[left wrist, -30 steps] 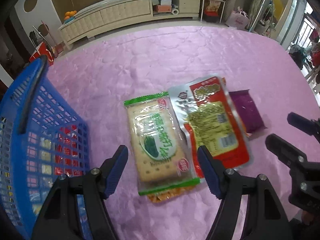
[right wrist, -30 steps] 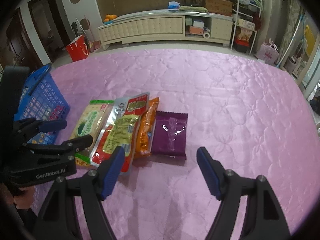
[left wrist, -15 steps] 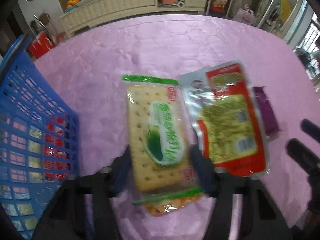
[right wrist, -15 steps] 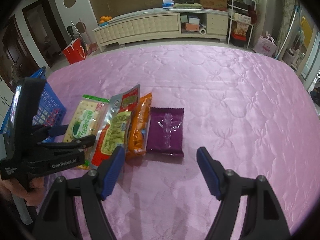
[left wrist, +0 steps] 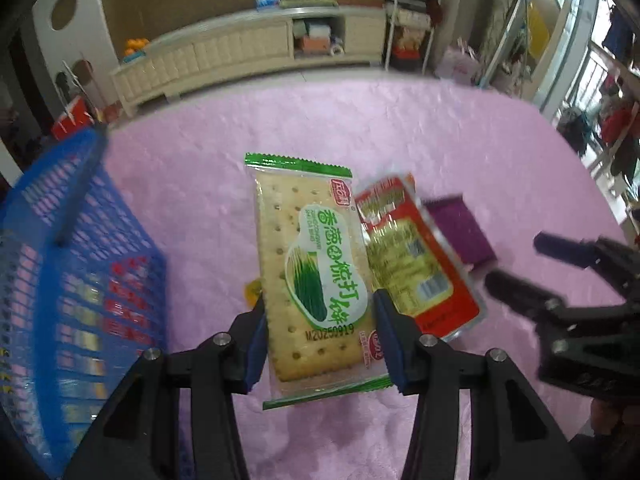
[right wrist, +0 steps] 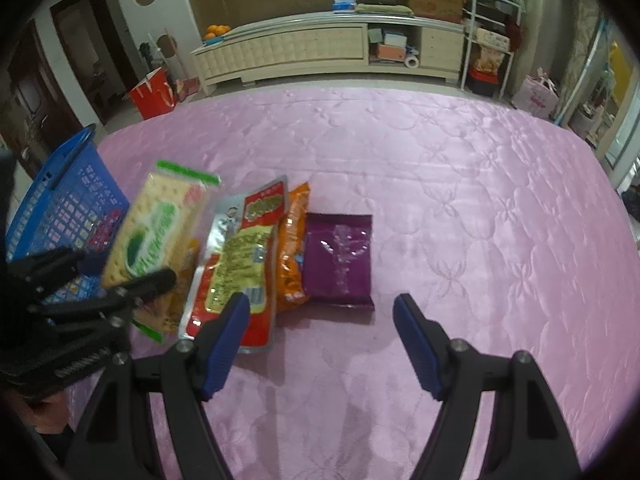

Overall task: Organize snacks
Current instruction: 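Grasp the red sauce pouch with right tool while left tool holds the cracker pack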

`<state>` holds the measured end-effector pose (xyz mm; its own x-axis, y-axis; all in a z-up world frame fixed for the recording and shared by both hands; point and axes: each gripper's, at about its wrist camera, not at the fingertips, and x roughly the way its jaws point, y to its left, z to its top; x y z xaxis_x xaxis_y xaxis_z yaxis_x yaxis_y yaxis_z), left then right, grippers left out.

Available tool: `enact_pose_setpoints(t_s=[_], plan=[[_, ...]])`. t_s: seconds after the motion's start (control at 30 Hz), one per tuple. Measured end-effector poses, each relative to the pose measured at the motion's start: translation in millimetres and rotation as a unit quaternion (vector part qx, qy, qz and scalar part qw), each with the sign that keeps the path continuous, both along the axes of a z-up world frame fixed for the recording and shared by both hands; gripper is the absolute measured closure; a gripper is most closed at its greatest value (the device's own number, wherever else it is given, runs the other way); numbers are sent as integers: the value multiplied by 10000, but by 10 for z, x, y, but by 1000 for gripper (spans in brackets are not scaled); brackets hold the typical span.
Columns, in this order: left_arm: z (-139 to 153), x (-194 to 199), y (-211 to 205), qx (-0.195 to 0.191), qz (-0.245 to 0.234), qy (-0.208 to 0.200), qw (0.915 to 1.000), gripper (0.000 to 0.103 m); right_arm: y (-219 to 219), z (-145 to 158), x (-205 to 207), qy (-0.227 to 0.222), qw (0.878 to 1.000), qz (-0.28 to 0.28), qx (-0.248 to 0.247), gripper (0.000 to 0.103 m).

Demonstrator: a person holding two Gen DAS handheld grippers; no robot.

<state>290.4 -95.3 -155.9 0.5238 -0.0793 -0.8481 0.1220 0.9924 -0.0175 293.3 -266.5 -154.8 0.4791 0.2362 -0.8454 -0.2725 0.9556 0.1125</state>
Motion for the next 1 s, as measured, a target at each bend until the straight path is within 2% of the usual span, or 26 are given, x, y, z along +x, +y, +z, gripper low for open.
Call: enact_pose_setpoints(t_s=[0.2, 0.27, 0.37, 0.47, 0.53, 0.57, 0.63, 0.73, 0.83, 1.0], plan=[[212, -112, 98, 222, 117, -377, 9990, 57, 224, -62, 72, 203, 9993, 322, 11, 25], [207, -136, 121, 265, 102, -391, 9988, 57, 293, -134, 97, 428, 9982, 388, 158, 25], [159, -147, 122, 217, 69, -350, 9991, 57, 329, -258, 139, 774, 9968, 143, 137, 25], [150, -171, 94, 200, -3, -331, 9993, 57, 344, -317, 154, 962, 9945, 175, 364, 26], [175, -176, 103, 190, -15, -300, 9994, 57, 394, -329, 149, 956, 9946, 220, 335, 47], [162, -182, 97, 182, -20, -285, 9994, 57, 406, -336, 162, 982, 9943, 212, 356, 52], [158, -183, 109, 170, -26, -263, 9995, 57, 404, -374, 197, 1143, 9923, 155, 448, 77], [163, -168, 117, 161, -49, -244, 9996, 57, 382, -394, 208, 1187, 9911, 126, 584, 94], [229, -171, 123, 96, -84, -253, 9996, 57, 388, -303, 140, 963, 9933, 204, 606, 100], [314, -261, 104, -30, -149, -329, 9993, 57, 425, -10, -14, 401, 9980, 330, 369, 101]])
